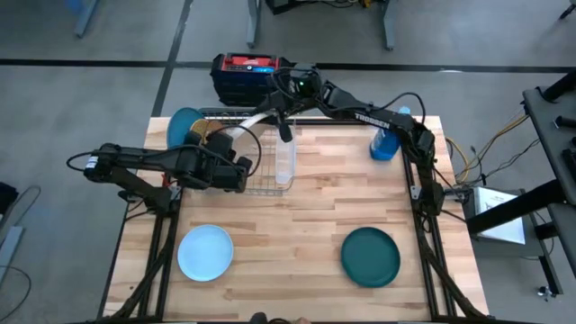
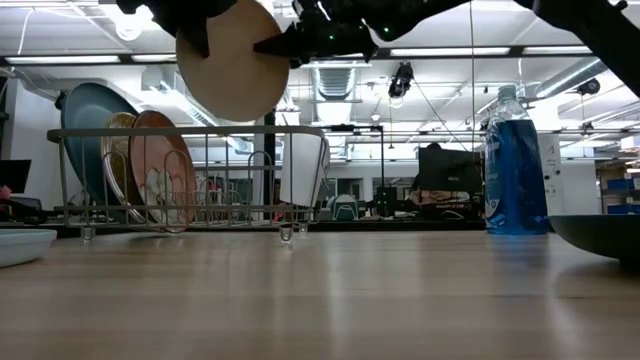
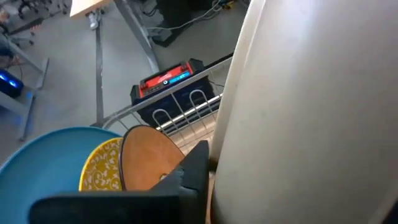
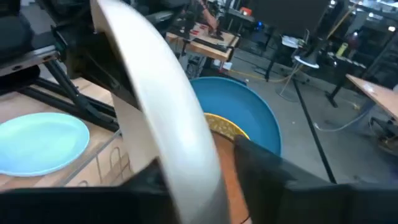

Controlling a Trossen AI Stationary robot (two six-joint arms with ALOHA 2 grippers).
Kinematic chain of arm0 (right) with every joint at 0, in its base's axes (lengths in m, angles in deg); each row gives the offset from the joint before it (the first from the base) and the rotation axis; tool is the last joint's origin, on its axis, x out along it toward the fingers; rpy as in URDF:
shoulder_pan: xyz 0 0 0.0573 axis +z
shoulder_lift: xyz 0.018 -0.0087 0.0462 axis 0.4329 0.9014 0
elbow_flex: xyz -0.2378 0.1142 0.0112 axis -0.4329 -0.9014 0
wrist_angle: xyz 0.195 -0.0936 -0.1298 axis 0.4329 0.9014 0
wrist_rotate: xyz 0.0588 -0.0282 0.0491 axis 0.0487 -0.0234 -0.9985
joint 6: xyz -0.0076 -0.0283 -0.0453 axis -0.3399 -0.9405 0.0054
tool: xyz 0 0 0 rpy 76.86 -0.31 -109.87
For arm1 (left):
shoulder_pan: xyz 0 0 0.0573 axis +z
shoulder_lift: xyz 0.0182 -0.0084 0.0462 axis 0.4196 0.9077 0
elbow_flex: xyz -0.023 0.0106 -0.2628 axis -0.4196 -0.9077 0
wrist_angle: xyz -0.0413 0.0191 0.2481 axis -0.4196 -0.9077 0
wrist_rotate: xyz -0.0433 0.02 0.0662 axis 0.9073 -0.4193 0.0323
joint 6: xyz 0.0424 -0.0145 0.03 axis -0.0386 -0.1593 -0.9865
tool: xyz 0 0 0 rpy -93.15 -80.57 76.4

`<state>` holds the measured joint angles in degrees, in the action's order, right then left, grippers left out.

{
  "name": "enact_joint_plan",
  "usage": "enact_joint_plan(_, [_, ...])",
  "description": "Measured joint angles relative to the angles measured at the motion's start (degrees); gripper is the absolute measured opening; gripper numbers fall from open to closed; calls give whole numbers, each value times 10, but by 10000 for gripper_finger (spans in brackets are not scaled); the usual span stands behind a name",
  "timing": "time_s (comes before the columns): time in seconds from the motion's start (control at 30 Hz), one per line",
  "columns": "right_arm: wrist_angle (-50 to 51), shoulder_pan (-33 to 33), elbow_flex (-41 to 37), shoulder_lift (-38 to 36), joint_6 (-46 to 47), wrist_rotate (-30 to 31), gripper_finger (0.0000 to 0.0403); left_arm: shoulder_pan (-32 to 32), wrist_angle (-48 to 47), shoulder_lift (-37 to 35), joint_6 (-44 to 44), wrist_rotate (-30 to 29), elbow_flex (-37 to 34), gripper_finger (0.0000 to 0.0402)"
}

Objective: Sort dishes
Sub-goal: Put the gray plate in the dish rack

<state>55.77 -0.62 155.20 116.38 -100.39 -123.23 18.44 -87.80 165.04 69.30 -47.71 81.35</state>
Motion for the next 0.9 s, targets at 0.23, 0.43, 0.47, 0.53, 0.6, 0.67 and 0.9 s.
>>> enact_joint_plan(0.23, [21,6,2,-3,-37,11,13,-1,0,0,-21,3,0,142])
enact_joint_plan(0.43, [47,5,2,-15,-96,47,8,-11,-15,-1,-70,2,1,209])
enact_joint_plan(0.47, [49,5,2,-18,-126,52,7,-15,-22,-2,-78,10,8,217])
enact_joint_plan(0.53, [48,1,2,-25,-174,54,6,-25,-46,-6,-89,19,30,229])
enact_joint_plan(0.6, [37,-9,2,-31,-201,54,5,-36,-69,-10,-98,19,58,236])
enact_joint_plan(0.67, [25,-20,5,-32,-216,58,4,-45,-72,-22,-146,24,79,238])
enact_joint_plan(0.9, [20,-42,4,-30,-369,25,2,-51,-77,-73,-273,22,133,239])
